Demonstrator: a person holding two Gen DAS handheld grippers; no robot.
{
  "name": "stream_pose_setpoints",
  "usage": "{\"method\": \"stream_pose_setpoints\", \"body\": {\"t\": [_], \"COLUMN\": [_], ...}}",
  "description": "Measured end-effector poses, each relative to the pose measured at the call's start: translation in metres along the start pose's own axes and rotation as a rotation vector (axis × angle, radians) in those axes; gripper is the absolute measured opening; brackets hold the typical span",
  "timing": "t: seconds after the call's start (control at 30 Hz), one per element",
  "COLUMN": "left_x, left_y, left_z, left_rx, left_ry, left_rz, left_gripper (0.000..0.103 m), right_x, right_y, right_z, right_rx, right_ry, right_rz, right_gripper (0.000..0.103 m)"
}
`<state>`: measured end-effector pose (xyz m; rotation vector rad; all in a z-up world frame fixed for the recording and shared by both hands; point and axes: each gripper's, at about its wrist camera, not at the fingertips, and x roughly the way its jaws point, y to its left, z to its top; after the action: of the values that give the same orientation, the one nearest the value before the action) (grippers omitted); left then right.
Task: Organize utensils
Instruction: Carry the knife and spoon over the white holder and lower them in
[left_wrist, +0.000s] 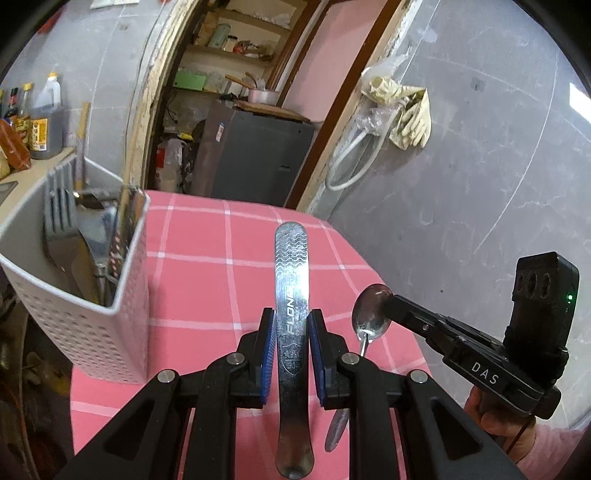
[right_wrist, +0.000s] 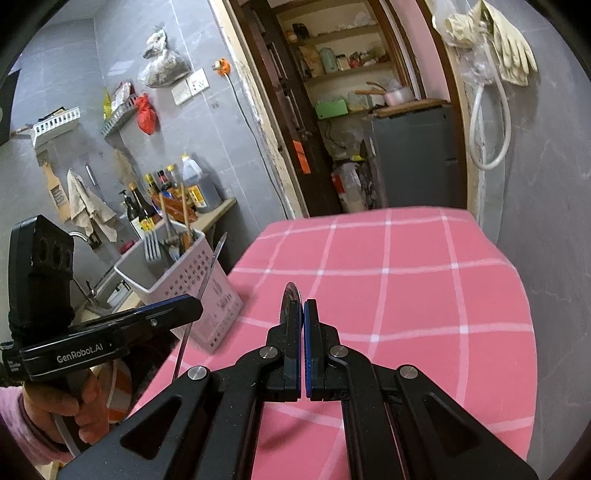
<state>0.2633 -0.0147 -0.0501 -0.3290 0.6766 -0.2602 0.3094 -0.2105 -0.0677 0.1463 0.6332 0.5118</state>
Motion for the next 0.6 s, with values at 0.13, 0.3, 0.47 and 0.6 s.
{"method": "stream_pose_setpoints", "body": {"t": [0.13, 0.3, 0.47, 0.6], "left_x": [-0.014, -0.034, -0.055, -0.063], "left_y": [0.004, 0.014, 0.032, 0.056], "left_z": [0.012, 0.035, 0.064, 0.081], "left_rx": [-0.006, -0.024, -0.042, -0.076], "left_ry": [-0.051, -0.126, -0.227, -0.294], "left_rz": [0.009, 0.020, 0.030, 0.040], "left_gripper": [0.017, 0.017, 0.017, 0.017], "right_x": [-0.004, -0.004, 0.005, 0.018], "right_y": [0.014, 0.037, 0.066, 0.093], "right_z": [0.016, 0.046, 0.078, 0.102], "right_rx": [-0.031, -0.074, -0.113, -0.147], "right_ry": [-0.041, -0.098, -0.159, -0.211], "right_rz": [0.014, 0.047, 0.090, 0.127], "right_gripper": [0.002, 0.002, 0.002, 0.002]}}
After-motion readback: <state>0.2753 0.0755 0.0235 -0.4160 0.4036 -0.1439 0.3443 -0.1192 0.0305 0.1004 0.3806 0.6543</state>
